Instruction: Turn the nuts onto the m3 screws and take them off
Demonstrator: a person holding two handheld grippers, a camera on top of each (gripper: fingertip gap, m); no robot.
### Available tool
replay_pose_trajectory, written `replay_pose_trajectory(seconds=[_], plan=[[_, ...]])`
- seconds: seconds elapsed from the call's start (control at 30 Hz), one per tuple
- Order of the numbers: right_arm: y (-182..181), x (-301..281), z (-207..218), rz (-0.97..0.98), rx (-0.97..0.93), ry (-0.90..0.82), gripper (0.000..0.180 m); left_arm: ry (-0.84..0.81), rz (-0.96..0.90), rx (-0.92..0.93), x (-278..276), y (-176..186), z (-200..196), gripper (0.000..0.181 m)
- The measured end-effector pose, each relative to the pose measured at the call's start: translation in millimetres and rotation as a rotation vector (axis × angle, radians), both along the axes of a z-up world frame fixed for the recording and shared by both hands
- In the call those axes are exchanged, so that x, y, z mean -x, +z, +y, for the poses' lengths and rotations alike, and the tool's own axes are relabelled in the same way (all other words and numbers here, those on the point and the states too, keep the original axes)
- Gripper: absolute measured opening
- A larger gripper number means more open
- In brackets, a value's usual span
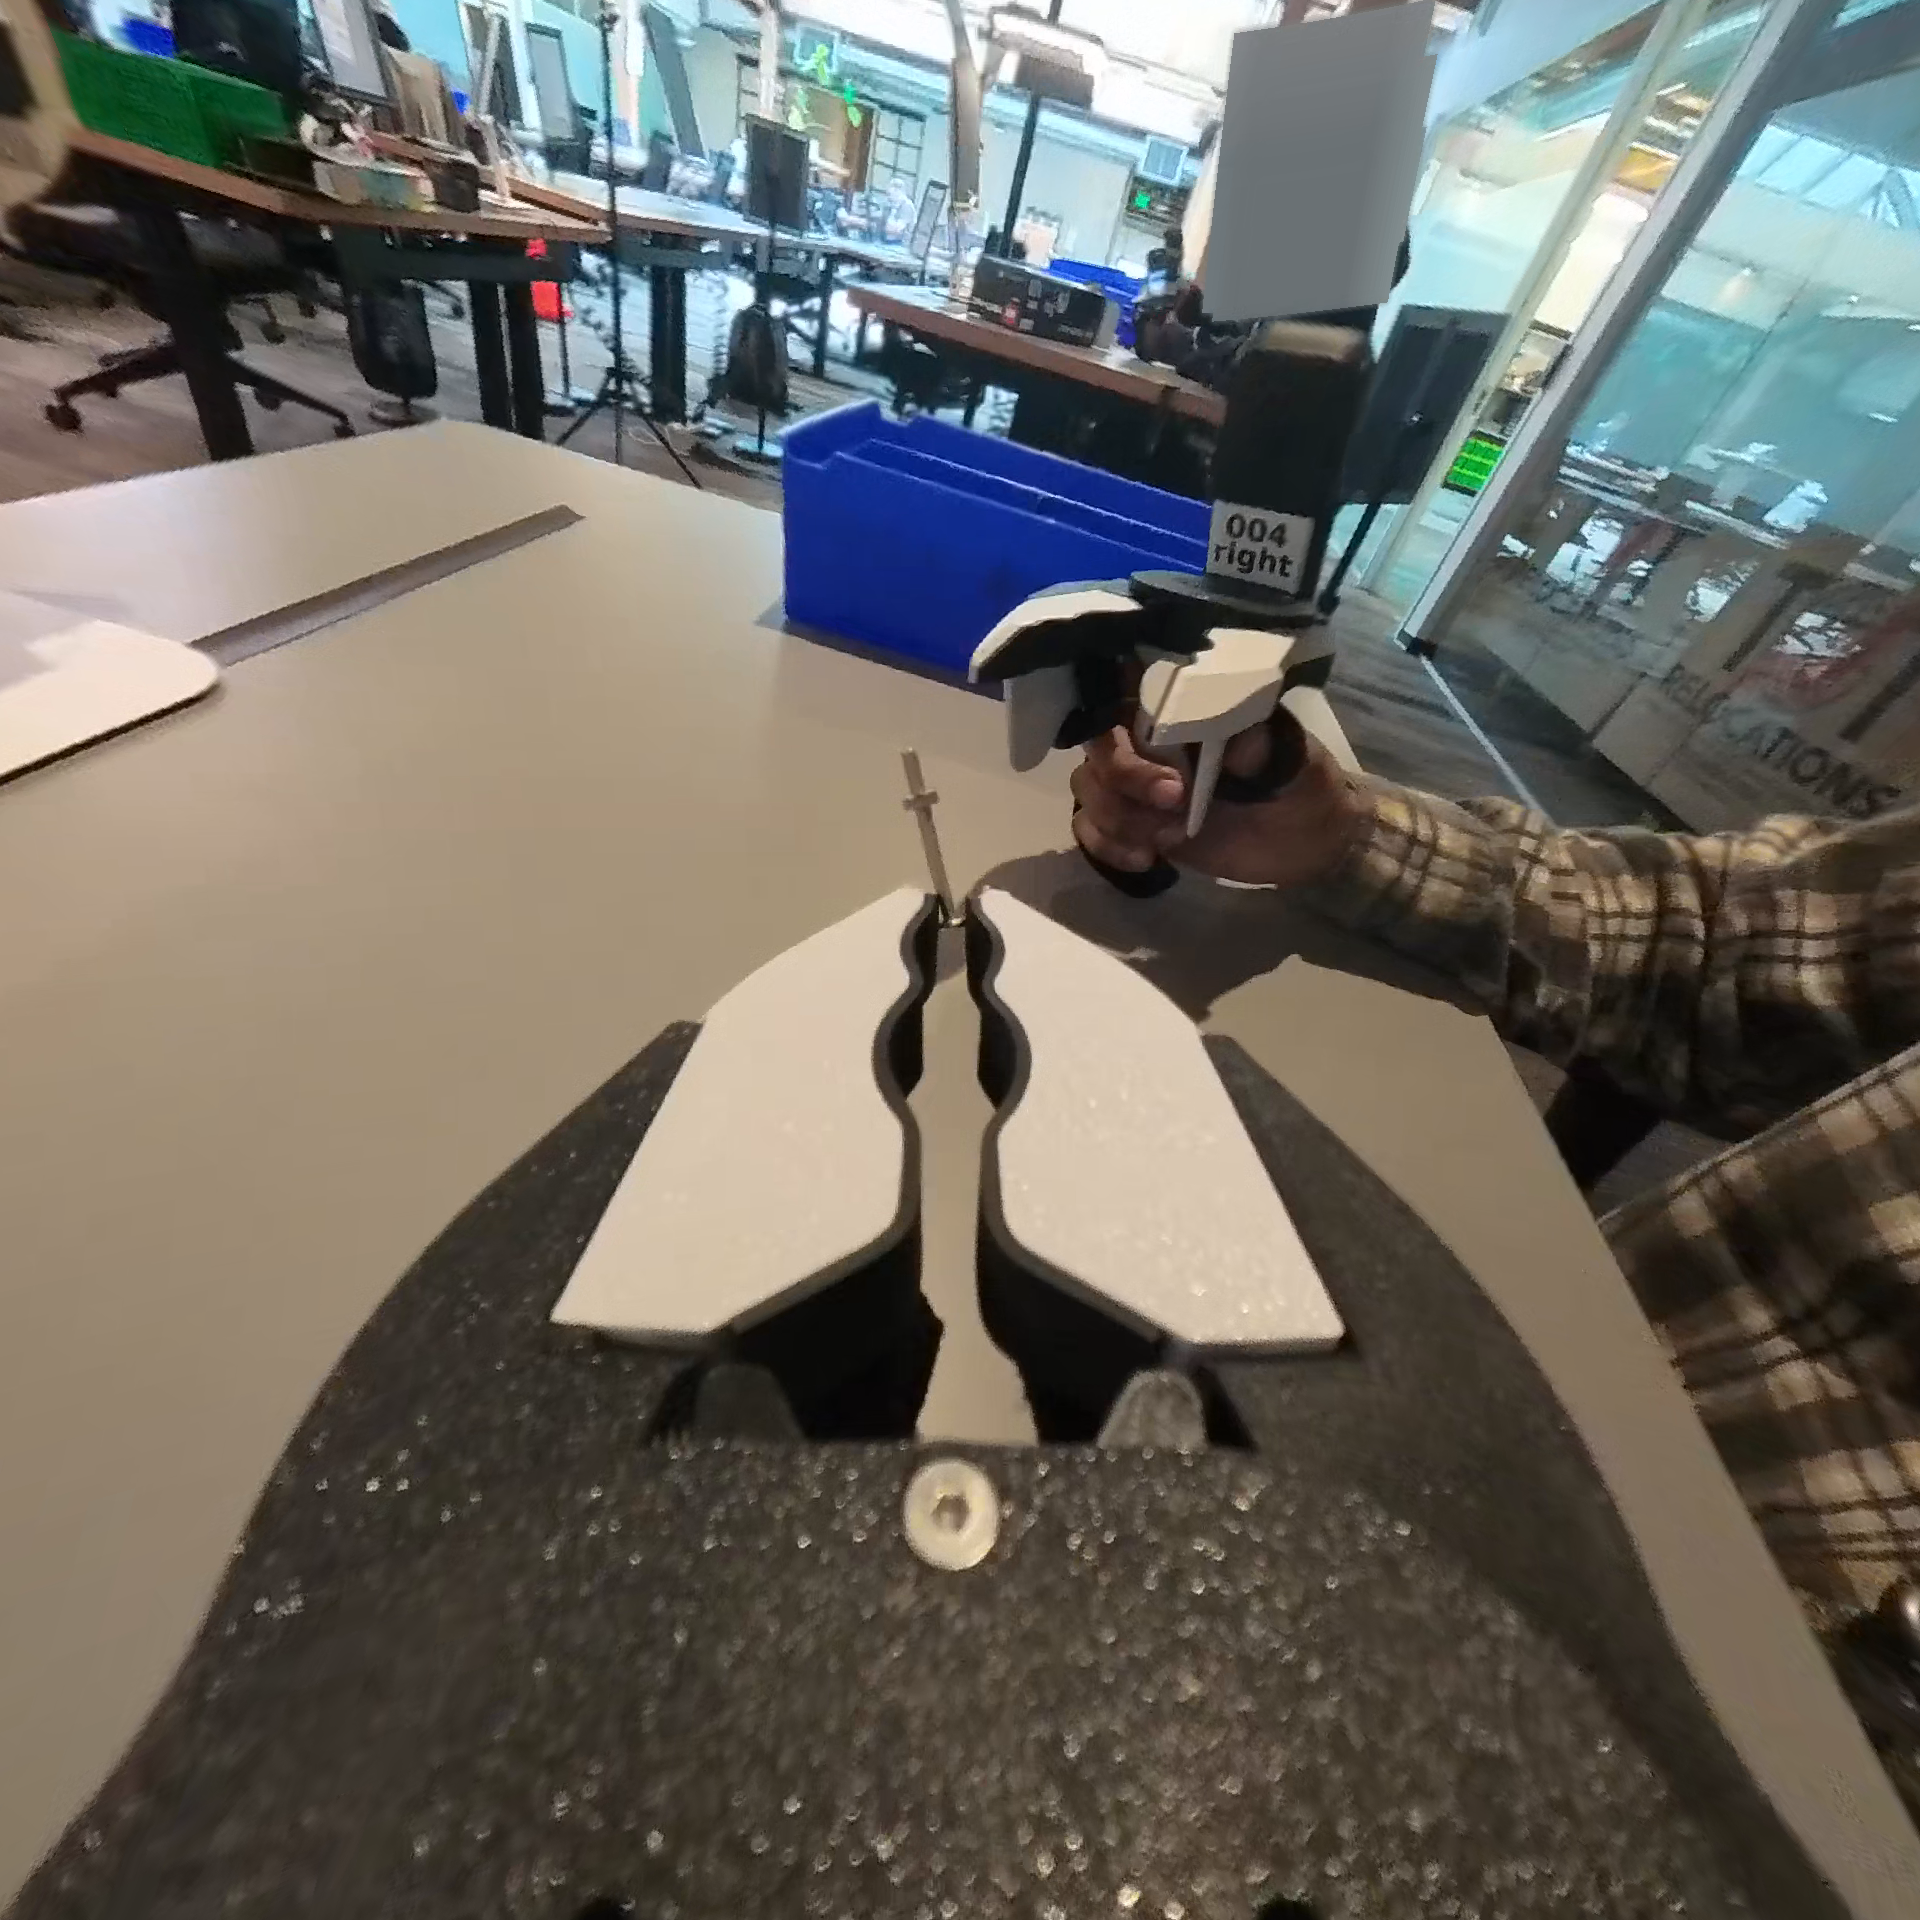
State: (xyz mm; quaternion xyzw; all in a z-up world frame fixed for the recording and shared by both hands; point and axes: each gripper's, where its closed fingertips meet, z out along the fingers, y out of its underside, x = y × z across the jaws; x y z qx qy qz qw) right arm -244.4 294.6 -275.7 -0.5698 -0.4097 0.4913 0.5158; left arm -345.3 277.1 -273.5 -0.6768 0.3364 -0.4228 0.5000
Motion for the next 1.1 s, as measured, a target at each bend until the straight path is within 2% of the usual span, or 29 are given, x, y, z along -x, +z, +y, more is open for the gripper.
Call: replay_pose_trajectory(seconds=[0.17, 0.4, 0.5, 0.67, 0.83, 1.0, 1.1], plan=[[-4, 3, -2, -0.012, 0.02, 0.02, 0.054, -0.05, -0.056, -0.016, -19, -7, -5, 0.004], [-13, 13, -5, -0.07, 0.022, 0.047, 0.053, -0.052, -0.045, -0.036, -18, -8, -9, 0.004], [-1, 20, -6, -0.041, 0.029, 0.077, 0.051, -0.042, -0.046, -0.043, -14, -7, -8, 0.004], [31, 51, -10, -0.033, 0.063, 0.234, 0.051, -0.029, -0.076, -0.061, -8, 0, -7, 0.004], [39, 88, -17, -0.001, 0.185, 0.424, 0.046, -0.02, -0.076, -0.083, -7, 3, -9, 0.004], [43, 95, -21, 0.136, 0.314, 0.492, 0.031, -0.02, -0.092, -0.086, -5, 6, -9, 0.004], [45, 95, -22, 0.189, 0.373, 0.514, 0.029, -0.025, -0.102, -0.082, -7, 7, -10, 0.004]])
